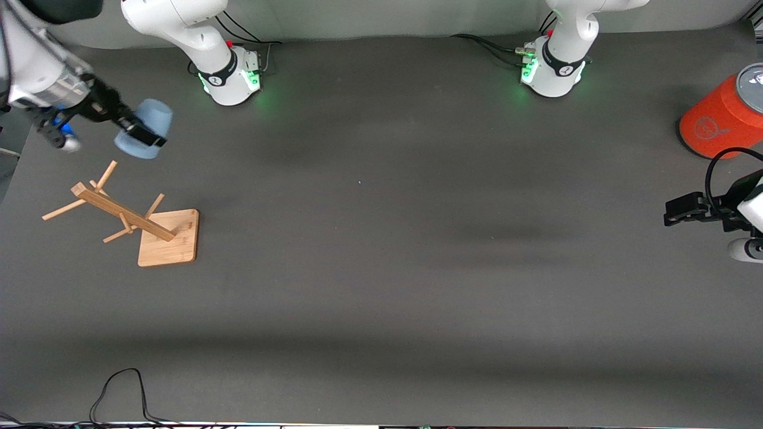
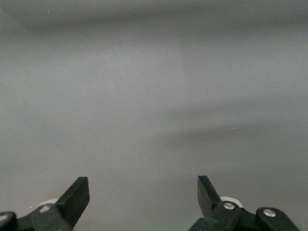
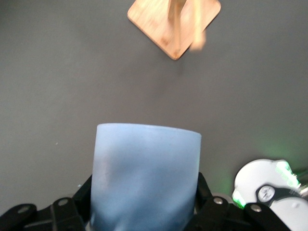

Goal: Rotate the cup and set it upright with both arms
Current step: 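Lift the blue cup off the peg and carry it to mid-table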

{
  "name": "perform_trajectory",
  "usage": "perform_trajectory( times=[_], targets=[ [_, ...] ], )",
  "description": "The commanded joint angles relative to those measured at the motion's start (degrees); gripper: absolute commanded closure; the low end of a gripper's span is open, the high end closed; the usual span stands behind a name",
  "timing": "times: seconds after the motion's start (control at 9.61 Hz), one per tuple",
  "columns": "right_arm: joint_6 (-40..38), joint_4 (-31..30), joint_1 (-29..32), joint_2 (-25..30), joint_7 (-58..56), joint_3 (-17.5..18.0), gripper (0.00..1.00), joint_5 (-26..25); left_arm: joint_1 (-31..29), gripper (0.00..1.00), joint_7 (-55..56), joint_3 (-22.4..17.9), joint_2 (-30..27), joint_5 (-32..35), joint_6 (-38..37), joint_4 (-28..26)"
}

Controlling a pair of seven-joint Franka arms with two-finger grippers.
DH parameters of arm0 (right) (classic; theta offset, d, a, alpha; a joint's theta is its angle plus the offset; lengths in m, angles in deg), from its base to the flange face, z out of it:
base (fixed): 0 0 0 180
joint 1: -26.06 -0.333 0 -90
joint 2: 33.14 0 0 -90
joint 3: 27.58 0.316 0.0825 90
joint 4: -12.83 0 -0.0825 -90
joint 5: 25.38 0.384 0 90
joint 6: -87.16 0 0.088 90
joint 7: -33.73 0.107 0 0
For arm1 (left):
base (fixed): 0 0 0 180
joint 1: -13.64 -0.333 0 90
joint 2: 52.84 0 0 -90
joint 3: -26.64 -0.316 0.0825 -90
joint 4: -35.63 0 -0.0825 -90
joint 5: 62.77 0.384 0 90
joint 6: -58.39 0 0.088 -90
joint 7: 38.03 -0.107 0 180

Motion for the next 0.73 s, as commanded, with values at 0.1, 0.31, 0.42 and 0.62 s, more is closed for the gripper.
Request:
perform_trajectory(
  times=[0.1,0.31,0.42,0.62],
  targets=[
    [0.3,5.1,-17.5,-4.9,24.4,0.2,0.64,0.1,0.0,0.0,-1.0,-0.2,0.1,-0.3,-1.4,1.0],
    [2.3,13.4,-26.4,-15.2,39.0,0.2,0.64,1.7,0.0,0.0,-1.1,-0.3,0.1,-0.3,-1.4,1.0],
    [2.3,19.1,-29.6,-21.5,43.9,0.2,0.65,2.8,0.1,0.0,-1.1,-0.3,0.1,-0.3,-1.4,1.0],
    [2.9,30.4,-34.1,-34.3,54.7,0.2,0.66,4.4,0.1,0.0,-1.0,-0.3,0.1,-0.3,-1.4,1.0]
  ],
)
